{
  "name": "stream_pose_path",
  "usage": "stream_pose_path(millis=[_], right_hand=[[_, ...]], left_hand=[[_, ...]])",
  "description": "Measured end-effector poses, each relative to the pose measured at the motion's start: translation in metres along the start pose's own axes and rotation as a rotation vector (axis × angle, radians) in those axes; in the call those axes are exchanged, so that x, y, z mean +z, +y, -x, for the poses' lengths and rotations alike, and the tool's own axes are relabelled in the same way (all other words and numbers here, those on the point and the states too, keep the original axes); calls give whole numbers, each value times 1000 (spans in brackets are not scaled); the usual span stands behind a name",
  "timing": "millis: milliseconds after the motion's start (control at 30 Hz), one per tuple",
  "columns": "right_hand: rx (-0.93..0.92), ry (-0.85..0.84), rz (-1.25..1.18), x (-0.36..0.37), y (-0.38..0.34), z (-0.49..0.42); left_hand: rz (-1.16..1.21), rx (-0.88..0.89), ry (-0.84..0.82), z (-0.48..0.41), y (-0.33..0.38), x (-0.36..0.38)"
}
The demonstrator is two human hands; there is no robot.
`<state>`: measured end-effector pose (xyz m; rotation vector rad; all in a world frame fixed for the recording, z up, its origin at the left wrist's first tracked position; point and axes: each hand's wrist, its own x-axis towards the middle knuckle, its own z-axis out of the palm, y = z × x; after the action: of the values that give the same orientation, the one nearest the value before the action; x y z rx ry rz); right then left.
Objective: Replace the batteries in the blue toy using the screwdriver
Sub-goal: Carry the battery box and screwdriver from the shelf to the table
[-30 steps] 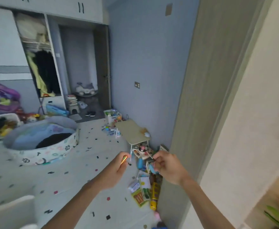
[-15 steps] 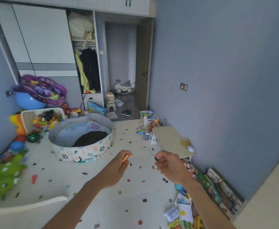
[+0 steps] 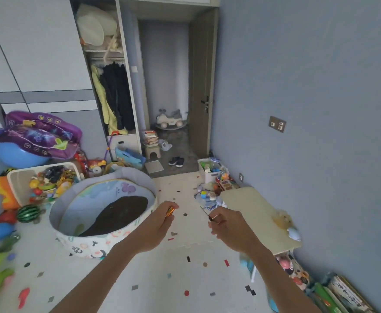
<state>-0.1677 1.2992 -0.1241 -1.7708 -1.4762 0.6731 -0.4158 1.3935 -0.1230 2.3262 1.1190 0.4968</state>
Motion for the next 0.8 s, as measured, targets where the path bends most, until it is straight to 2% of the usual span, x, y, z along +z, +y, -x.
stream_pose_path(millis=[100, 333, 600, 800], right_hand=[[56, 66, 4, 1, 15, -82], [177, 248, 18, -36, 54, -228], [366, 478, -45, -133, 145, -315], [553, 637, -73, -199, 208, -336]], left_hand=[[-3, 41, -15, -98, -26, -7], [-27, 270, -201, -318, -51, -15], [-4, 560, -360, -535, 7, 69], [-17, 763, -485, -640, 81, 151]])
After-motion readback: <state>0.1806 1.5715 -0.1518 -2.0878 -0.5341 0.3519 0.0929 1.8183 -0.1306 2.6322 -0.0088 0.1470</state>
